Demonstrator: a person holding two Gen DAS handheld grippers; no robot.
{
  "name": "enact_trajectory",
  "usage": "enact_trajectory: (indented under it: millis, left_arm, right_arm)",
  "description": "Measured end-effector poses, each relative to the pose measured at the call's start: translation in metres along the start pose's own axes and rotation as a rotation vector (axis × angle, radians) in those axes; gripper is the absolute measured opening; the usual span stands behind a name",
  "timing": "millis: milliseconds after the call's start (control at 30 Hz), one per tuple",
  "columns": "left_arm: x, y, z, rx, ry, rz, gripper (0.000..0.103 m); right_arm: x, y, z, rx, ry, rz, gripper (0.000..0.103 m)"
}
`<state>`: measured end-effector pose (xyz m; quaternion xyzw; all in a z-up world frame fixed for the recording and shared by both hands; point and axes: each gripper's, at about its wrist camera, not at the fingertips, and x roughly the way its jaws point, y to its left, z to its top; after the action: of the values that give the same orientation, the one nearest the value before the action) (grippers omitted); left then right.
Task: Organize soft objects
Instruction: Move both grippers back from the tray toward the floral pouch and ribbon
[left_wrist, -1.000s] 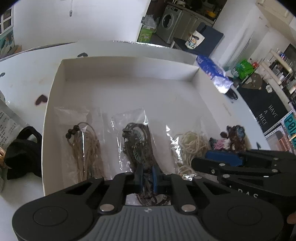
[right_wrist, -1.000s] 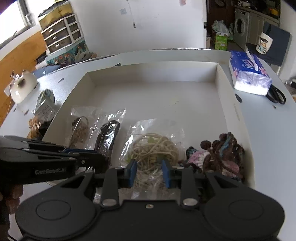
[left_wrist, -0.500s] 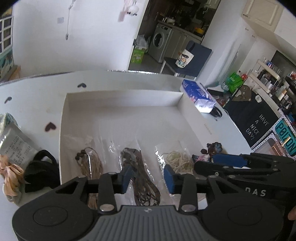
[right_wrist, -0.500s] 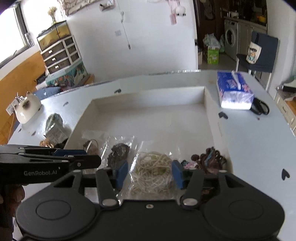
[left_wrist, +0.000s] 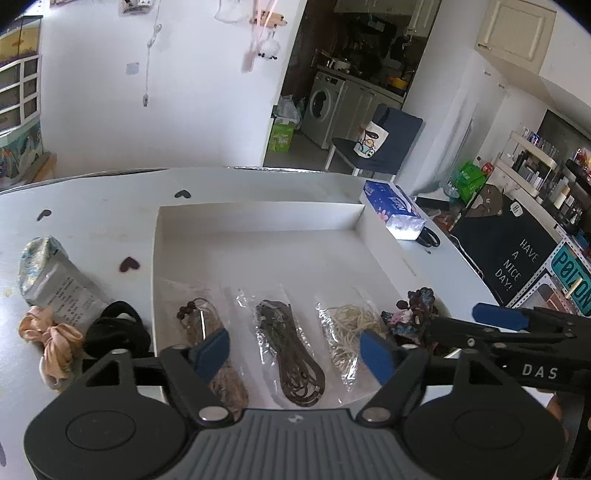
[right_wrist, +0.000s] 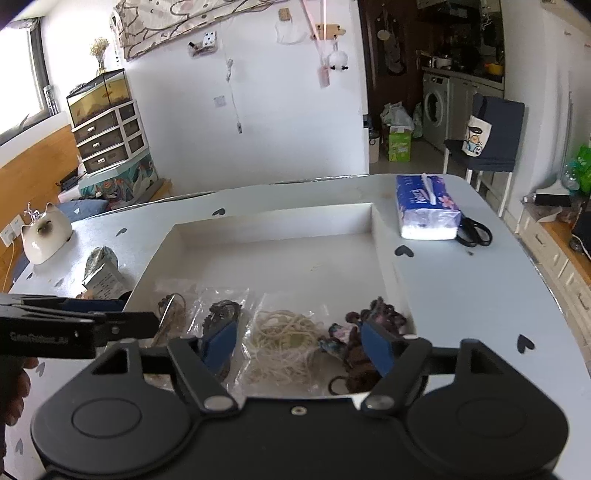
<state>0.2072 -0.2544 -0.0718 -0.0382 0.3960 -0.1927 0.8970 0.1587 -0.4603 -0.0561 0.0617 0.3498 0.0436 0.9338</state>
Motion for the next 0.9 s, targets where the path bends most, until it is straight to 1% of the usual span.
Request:
enact_trajectory:
  millis: [100, 267, 300, 400, 467, 500, 567, 900]
  left_arm:
    - [-0.007, 0.001, -0.004, 0.000, -0.011, 0.007, 0.093]
    - [-0.015, 0.003, -0.010, 0.001, -0.024, 0.016, 0.102]
    - [-0.016, 0.003, -0.011, 0.001, -0.026, 0.017, 0.103]
    - [-0.020, 0.004, -0.015, -0.001, -0.034, 0.027, 0.103]
    - [-0.022, 0.005, -0.016, -0.002, -0.040, 0.029, 0.103]
    - [-0.024, 0.006, -0.017, -0.005, -0.042, 0.031, 0.103]
    - [-0.026, 0.009, -0.018, -0.007, -0.047, 0.033, 0.103]
    - [-0.035, 0.023, -0.022, 0.003, -0.062, 0.034, 0.103]
  right_arm:
    - [-0.006, 0.000, -0.003, -0.002, -0.016, -0.009, 0.082]
    - [-0.013, 0.000, -0.007, -0.002, -0.030, -0.016, 0.084]
    - [-0.013, 0.000, -0.007, -0.002, -0.031, -0.016, 0.087]
    - [-0.017, 0.002, -0.009, -0.009, -0.036, -0.024, 0.095]
    - [-0.020, 0.002, -0.010, -0.007, -0.038, -0.032, 0.097]
    - [-0.021, 0.003, -0.011, -0.006, -0.039, -0.038, 0.100]
    - [-0.024, 0.004, -0.012, -0.004, -0.045, -0.052, 0.103]
    - [-0.035, 0.015, -0.018, 0.019, -0.062, -0.105, 0.103]
